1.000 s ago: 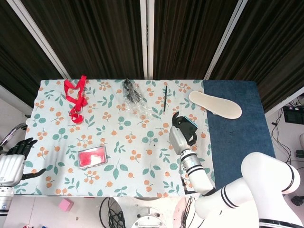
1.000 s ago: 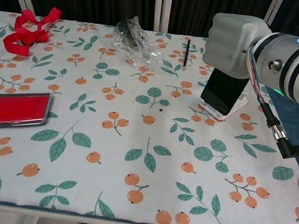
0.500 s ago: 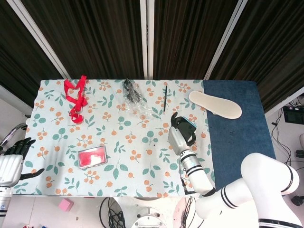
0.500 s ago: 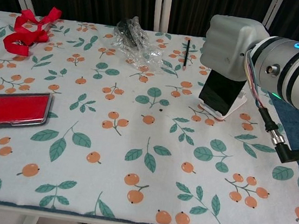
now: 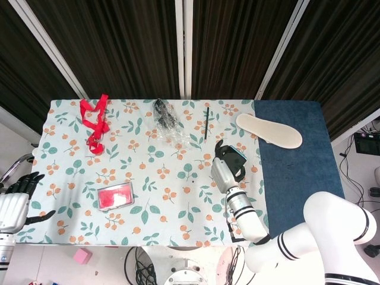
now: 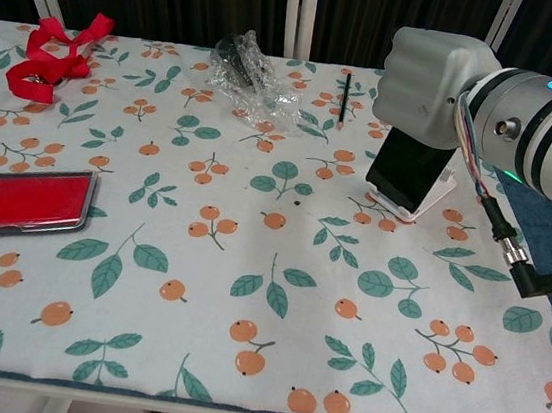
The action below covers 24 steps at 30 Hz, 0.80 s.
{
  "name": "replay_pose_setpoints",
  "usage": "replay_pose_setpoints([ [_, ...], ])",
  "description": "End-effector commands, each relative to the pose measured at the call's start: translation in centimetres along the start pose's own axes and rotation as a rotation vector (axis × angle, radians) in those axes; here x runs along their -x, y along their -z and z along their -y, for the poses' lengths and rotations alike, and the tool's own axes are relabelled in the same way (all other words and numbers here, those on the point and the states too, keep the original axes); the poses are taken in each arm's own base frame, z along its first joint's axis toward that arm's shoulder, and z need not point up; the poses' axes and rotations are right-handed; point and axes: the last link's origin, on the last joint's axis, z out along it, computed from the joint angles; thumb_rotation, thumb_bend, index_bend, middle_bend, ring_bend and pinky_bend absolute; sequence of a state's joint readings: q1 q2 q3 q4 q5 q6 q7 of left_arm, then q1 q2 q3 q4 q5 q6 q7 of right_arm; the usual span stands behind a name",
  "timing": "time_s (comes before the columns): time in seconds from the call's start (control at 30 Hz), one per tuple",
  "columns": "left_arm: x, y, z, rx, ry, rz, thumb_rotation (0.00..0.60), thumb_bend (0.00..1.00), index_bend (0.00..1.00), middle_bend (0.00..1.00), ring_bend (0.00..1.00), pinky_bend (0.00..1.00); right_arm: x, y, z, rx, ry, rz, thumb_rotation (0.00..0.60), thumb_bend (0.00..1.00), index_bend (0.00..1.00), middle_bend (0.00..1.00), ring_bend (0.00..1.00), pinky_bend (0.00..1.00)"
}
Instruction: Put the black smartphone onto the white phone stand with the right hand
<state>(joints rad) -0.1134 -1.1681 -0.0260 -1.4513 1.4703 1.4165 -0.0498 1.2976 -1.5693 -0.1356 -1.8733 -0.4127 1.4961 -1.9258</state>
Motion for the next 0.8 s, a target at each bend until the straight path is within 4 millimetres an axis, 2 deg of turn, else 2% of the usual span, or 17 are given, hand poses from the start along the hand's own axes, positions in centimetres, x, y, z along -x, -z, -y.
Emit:
replay_pose_setpoints([
  [0.03,0.05,-0.01,-0.03,0.001,0.001,0.002,0.483,0.0,0.13,0.11,0.1,0.25,0.02,0.03,-0.03,-0.001,0.002,0.0,0.6,0.31,0.53,0.38,0.46,0.16],
  [0.27,0.13,-0.11,-0.13,0.004,0.003,0.003,0.484,0.0,0.13,0.11,0.1,0.25,0.2,0.21,0.02,-0.004,0.003,0.003,0.6,0.31,0.52,0.38,0.45,0.15],
  [0.37,0.12,-0.13,-0.12,0.004,0.002,0.003,0.484,0.0,0.13,0.11,0.11,0.25,0.31,0.24,0.03,-0.005,0.004,0.008,0.6,0.3,0.49,0.37,0.44,0.15],
  [0.47,0.13,-0.13,-0.09,0.003,0.002,0.004,0.485,0.0,0.13,0.11,0.1,0.25,0.47,0.24,0.06,-0.007,0.009,0.018,0.6,0.28,0.38,0.34,0.38,0.13],
  [0.57,0.11,-0.06,-0.06,0.004,0.003,0.008,0.485,0.0,0.13,0.11,0.11,0.25,0.71,0.2,0.19,-0.009,0.022,0.019,0.6,0.25,0.21,0.27,0.29,0.11],
  [0.67,-0.06,0.01,0.09,0.002,-0.004,0.005,0.485,0.0,0.13,0.11,0.1,0.25,0.96,0.21,0.27,-0.012,0.031,0.015,0.6,0.2,0.06,0.15,0.12,0.04],
  [0.73,-0.11,0.03,0.14,-0.001,-0.004,0.004,0.486,0.0,0.13,0.11,0.1,0.25,0.98,0.23,0.21,-0.012,0.035,0.01,0.6,0.18,0.01,0.07,0.04,0.0],
  [0.8,-0.04,0.05,0.15,-0.001,-0.004,0.006,0.485,0.0,0.13,0.11,0.1,0.25,0.97,0.25,0.16,-0.015,0.034,0.004,0.6,0.16,0.0,0.01,0.0,0.0],
])
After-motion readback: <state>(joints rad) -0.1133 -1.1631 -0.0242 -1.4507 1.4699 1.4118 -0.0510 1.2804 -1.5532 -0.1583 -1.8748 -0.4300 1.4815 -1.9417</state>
